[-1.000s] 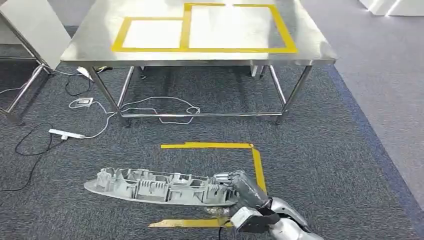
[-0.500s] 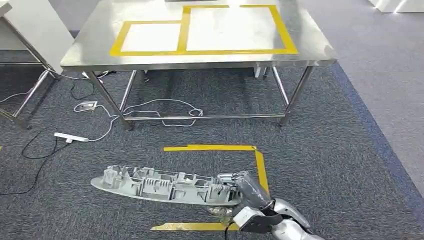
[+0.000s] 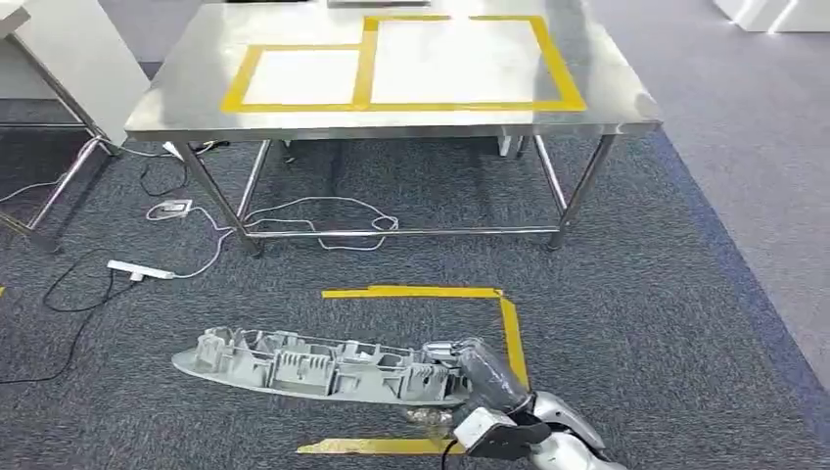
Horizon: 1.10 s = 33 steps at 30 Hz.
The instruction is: Take the parts from the cabinet and place them on the table.
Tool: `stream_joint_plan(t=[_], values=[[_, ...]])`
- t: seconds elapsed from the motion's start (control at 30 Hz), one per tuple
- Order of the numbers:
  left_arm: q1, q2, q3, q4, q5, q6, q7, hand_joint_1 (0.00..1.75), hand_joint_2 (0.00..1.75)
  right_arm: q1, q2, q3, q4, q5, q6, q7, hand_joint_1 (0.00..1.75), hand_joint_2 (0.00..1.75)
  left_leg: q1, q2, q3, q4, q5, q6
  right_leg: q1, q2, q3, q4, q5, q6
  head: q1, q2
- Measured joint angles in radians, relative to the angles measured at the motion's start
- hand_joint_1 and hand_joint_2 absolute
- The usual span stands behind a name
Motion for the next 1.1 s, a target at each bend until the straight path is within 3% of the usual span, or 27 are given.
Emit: stream_joint_plan(t=[0.07,0.1,0.13,0.17,0.23,0.27,0.3,0.33,0.4,0.47,0.5,0.6,0.63,0.67,0.7,0.77,0.83,0.93,0.97,1.0,1.1], values=[[0.001,0.0,0.0,0.0,-0.003,0.0,0.003,0.0,0.0,0.002,0.0,0.0,0.001,-0.002,0.0,0.0,1.64,1.75,0.0,0.0,0.001,0.001,-0.003,0.003,-0.004,-0.001,-0.084,0.167,-0.067,0.009,0.001,0.0],[0.0,0.0,0.0,0.0,-0.004,0.0,0.005,0.0,0.0,0.005,0.0,0.0,0.002,-0.002,0.0,0.001,1.64,1.75,0.0,0.0,0.001,0.001,-0.005,0.002,-0.004,-0.001,-0.116,0.223,-0.083,0.012,0.001,0.0],[0.001,0.001,0.0,0.0,-0.004,0.0,0.006,0.0,0.0,0.008,0.0,-0.002,0.004,-0.002,-0.001,0.003,1.64,1.75,0.0,0.0,0.002,0.001,-0.007,0.001,-0.005,-0.001,-0.129,0.237,-0.075,0.014,0.002,0.0],[0.001,0.0,0.0,0.0,-0.005,-0.001,0.006,0.0,0.0,0.009,0.0,-0.003,0.005,-0.002,-0.002,0.006,1.64,1.75,0.0,-0.001,0.006,0.001,-0.01,-0.002,-0.007,-0.001,-0.115,0.201,-0.04,0.015,0.002,0.0],[0.002,-0.002,0.0,0.0,-0.01,-0.003,0.012,0.0,0.0,0.008,0.0,-0.003,0.005,-0.002,-0.002,0.007,1.64,1.75,0.002,-0.003,0.02,0.003,-0.02,-0.011,-0.011,-0.003,-0.032,0.029,0.058,0.015,0.002,0.0],[0.002,-0.003,0.0,0.0,-0.011,-0.003,0.013,0.0,0.0,0.007,0.0,-0.003,0.005,-0.003,-0.002,0.007,1.64,1.75,0.002,-0.003,0.025,0.005,-0.027,-0.018,-0.011,-0.004,0.006,-0.047,0.073,0.014,0.002,0.0],[0.0,0.0,0.001,0.0,-0.011,-0.003,0.013,0.0,0.0,0.005,0.0,-0.003,0.006,-0.003,-0.002,0.008,1.64,1.75,-0.004,-0.005,0.021,0.009,-0.031,-0.025,-0.004,-0.002,0.029,-0.059,0.055,0.009,0.003,0.0],[0.0,0.0,0.001,0.0,-0.011,-0.003,0.015,0.0,0.0,0.005,0.0,-0.003,0.006,-0.004,-0.003,0.008,1.64,1.75,-0.003,-0.004,0.021,0.01,-0.03,-0.03,-0.005,0.001,0.025,-0.061,0.053,-0.005,0.002,0.0],[0.001,0.0,0.001,0.0,-0.011,-0.003,0.014,0.0,0.0,0.007,0.0,-0.005,0.006,-0.004,-0.003,0.01,1.64,1.75,0.0,-0.004,0.024,0.005,-0.03,-0.037,0.0,0.002,0.023,-0.059,0.048,-0.016,-0.002,0.0],[-0.002,-0.001,0.001,0.0,-0.013,-0.004,0.014,0.0,0.0,0.006,0.001,-0.005,0.006,-0.004,-0.003,0.011,1.64,1.75,0.004,-0.001,0.026,0.019,-0.047,-0.051,-0.006,0.002,0.035,-0.068,0.047,-0.036,-0.003,0.0],[-0.002,-0.001,0.001,0.0,-0.014,-0.005,0.014,0.0,0.0,0.005,0.002,-0.005,0.006,-0.004,-0.003,0.01,1.64,1.75,0.004,0.001,0.002,0.067,-0.071,-0.053,-0.006,-0.001,0.039,-0.069,0.043,-0.042,-0.008,0.0],[-0.003,0.001,0.001,0.0,-0.017,-0.005,0.014,0.0,0.0,0.005,0.003,-0.005,0.007,-0.005,-0.003,0.01,1.64,1.75,0.004,0.002,-0.133,0.305,-0.161,-0.058,-0.003,-0.004,0.049,-0.069,0.032,-0.053,-0.007,0.0],[-0.001,0.0,0.001,0.0,-0.019,-0.005,0.014,0.0,0.0,0.006,0.003,-0.005,0.01,-0.005,-0.003,0.011,1.64,1.75,0.004,0.002,-0.161,0.338,-0.155,-0.058,-0.002,-0.003,0.054,-0.068,0.029,-0.053,-0.007,0.0],[0.002,0.0,0.001,0.0,-0.019,-0.005,0.014,0.0,0.0,0.007,0.003,-0.005,0.011,-0.005,-0.003,0.011,1.64,1.75,0.004,0.002,-0.163,0.321,-0.12,-0.055,-0.001,-0.002,0.062,-0.068,0.023,-0.053,-0.007,0.0],[0.002,0.001,0.001,0.0,-0.019,-0.005,0.014,0.0,0.0,0.007,0.003,-0.005,0.011,-0.005,-0.003,0.011,1.64,1.75,0.004,0.002,-0.146,0.264,-0.065,-0.051,0.0,-0.001,0.071,-0.068,0.017,-0.052,-0.008,0.0],[0.002,0.002,0.001,0.0,-0.019,-0.005,0.014,0.0,0.0,0.006,0.005,-0.005,0.011,-0.005,-0.003,0.011,1.64,1.75,0.001,0.002,-0.082,0.097,0.044,-0.039,0.001,0.0,0.093,-0.069,0.003,-0.046,-0.008,0.0],[0.0,0.003,0.001,0.0,-0.019,-0.005,0.013,0.0,0.0,0.003,0.006,-0.005,0.012,-0.005,-0.003,0.011,1.64,1.75,-0.007,0.004,-0.05,0.039,0.023,-0.028,0.008,0.002,0.096,-0.067,-0.01,-0.033,-0.008,0.0],[0.001,0.003,0.002,0.0,-0.02,-0.005,0.011,0.0,0.0,0.002,0.007,-0.005,0.011,-0.005,-0.003,0.011,1.64,1.75,-0.007,0.004,-0.052,0.034,0.014,-0.018,0.007,-0.003,0.101,-0.078,-0.011,-0.016,-0.007,0.0],[0.003,0.001,0.002,0.0,-0.02,-0.005,0.012,0.0,0.0,0.003,0.007,-0.005,0.011,-0.005,-0.003,0.011,1.64,1.75,0.003,0.004,-0.042,0.023,0.017,-0.012,0.005,-0.003,0.094,-0.075,-0.021,-0.01,-0.007,0.001],[0.002,0.001,0.001,0.0,-0.02,-0.006,0.011,0.0,0.0,0.001,0.007,-0.005,0.011,-0.005,-0.003,0.011,1.64,1.75,0.002,0.005,-0.035,0.022,0.013,-0.006,0.007,-0.003,0.085,-0.042,-0.037,-0.007,-0.002,0.0],[-0.001,0.001,0.001,0.0,-0.02,-0.006,0.011,0.0,0.0,0.001,0.007,-0.005,0.012,-0.005,-0.003,0.011,1.64,1.75,-0.001,0.005,-0.031,0.022,0.004,0.005,0.002,-0.003,-0.06,0.204,-0.126,0.002,0.004,0.0]])
